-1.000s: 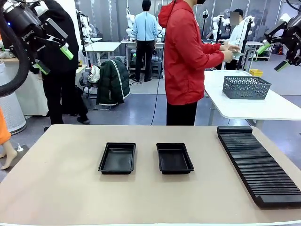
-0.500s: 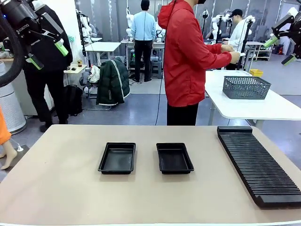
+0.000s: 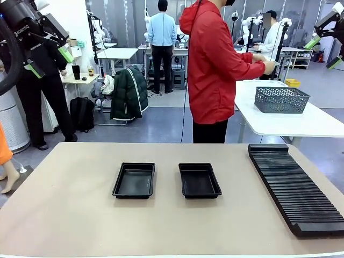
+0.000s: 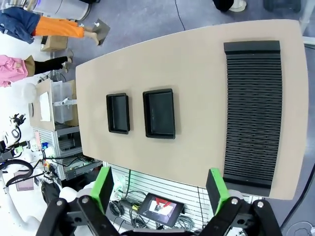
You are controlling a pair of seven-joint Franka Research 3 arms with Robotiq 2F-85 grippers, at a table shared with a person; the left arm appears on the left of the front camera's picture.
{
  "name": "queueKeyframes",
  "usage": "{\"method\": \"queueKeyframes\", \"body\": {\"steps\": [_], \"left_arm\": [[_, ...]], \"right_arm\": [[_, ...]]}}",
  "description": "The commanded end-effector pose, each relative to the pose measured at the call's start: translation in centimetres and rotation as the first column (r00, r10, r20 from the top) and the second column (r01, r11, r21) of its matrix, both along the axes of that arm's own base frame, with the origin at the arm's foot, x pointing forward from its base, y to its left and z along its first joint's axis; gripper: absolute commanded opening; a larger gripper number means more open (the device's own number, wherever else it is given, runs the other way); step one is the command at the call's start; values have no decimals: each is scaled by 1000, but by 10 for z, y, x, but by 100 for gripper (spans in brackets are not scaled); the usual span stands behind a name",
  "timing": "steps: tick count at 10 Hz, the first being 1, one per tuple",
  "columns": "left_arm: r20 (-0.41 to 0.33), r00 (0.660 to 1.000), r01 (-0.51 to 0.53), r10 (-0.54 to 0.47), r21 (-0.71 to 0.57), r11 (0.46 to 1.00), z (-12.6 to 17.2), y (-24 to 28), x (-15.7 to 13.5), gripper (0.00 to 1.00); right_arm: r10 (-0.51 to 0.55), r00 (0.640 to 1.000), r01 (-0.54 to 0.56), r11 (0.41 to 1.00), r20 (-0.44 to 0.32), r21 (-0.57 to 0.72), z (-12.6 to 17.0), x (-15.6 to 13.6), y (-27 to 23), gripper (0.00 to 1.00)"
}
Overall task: Inspect and transfer BCBs to ESD trays.
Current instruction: Pick up the Blank PCB from the PCB Rack and place it in the left ESD tray.
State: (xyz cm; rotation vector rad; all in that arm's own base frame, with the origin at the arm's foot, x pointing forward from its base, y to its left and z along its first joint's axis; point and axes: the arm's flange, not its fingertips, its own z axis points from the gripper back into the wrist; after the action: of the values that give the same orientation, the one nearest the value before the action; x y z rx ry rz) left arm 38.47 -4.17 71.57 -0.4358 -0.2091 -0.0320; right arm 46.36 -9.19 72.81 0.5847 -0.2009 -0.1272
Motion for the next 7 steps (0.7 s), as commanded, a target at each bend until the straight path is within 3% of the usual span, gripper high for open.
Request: {"method": "queueKeyframes", "body": {"steps": [1,5,7], "left_arm": [[-33,999,-32,32,18,999,4,1,-1,100],[-54,998,-37,39,31,999,8,-1,1,100],[-24,1000,-6,6,9,1000,1,0,0,100]], "right_arm": [[-23,999,22,999,-25,-42,6,0,-7,100],[-18,999,16,998,-30,-60,11,0,-9,100],[-15,1000,15,999,5,-50,6,-1,-7,100]]}}
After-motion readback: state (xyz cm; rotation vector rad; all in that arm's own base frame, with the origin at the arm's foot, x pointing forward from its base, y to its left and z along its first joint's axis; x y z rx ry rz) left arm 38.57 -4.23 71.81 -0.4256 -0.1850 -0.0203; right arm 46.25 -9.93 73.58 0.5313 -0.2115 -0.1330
